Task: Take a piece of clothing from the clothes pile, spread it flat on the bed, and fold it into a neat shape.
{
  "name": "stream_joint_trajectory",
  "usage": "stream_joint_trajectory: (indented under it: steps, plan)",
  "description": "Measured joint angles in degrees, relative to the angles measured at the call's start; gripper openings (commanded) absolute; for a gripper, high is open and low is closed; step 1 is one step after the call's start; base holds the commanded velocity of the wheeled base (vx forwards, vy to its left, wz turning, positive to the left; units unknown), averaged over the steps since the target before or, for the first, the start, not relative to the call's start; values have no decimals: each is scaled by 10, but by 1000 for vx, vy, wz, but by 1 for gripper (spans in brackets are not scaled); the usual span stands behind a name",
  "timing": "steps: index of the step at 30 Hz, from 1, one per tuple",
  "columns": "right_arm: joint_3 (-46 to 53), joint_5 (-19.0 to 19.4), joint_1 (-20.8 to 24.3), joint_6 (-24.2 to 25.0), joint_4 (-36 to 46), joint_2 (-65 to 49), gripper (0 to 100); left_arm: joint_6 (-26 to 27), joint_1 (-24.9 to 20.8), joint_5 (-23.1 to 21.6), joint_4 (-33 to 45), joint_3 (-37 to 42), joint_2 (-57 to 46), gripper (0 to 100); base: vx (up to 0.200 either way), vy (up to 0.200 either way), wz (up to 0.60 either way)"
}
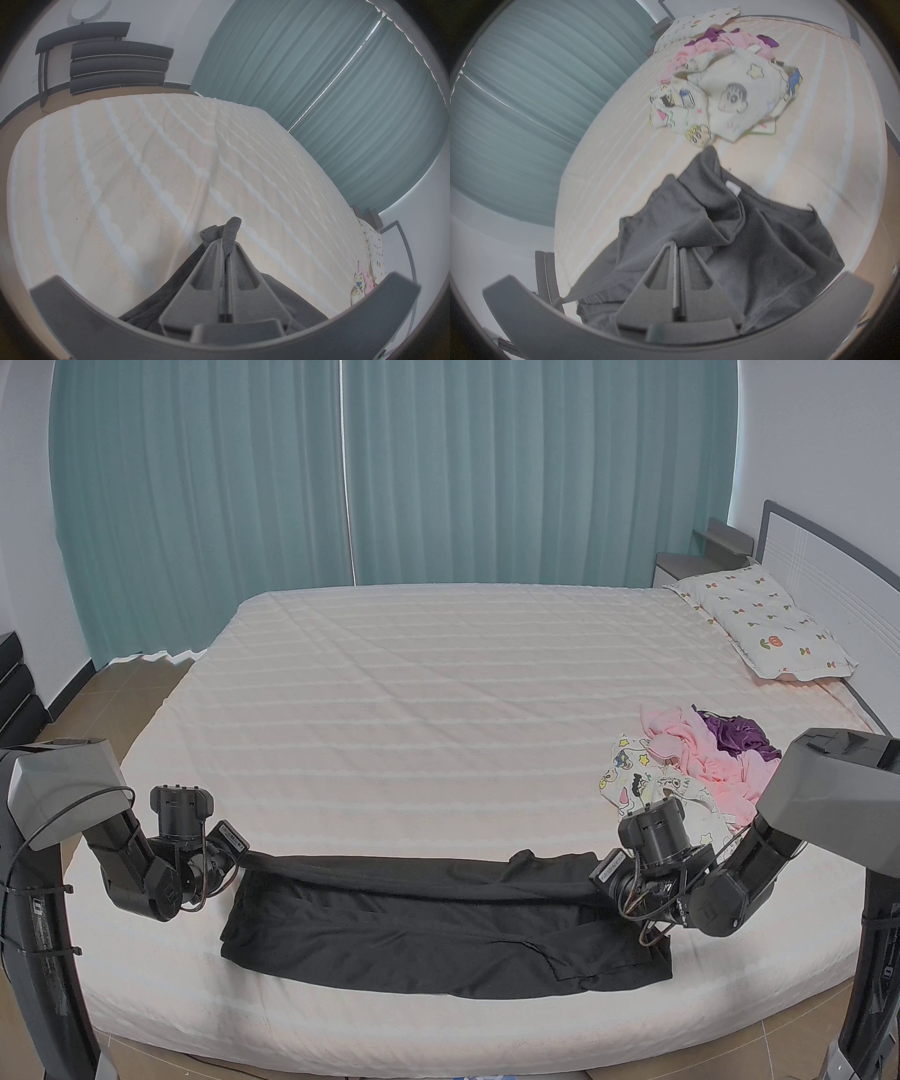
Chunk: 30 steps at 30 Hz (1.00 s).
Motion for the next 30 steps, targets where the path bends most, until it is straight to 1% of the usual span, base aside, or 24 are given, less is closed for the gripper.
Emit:
stream_joint_trajectory:
  steps: [7,13,15,20,23,30]
  plan:
    - [-65,3,-37,-12,-4,-7,0,24,-1,0,4,-47,-1,0,0,0,0]
    - [-117,13,-52,-22,-19,-5,0,34,-1,1,3,-118,1,0,0,0,0]
    - [-123,14,-53,-25,-24,-4,0,34,-1,3,1,-127,2,0,0,0,0]
    - [-107,15,-53,-51,-77,2,0,33,0,26,-2,-133,9,0,0,0,0]
    - [-92,15,-52,-58,-101,5,0,32,1,34,-5,-133,18,0,0,0,0]
    - [-84,13,-57,-61,-133,7,0,32,3,34,-45,-123,30,0,0,0,0]
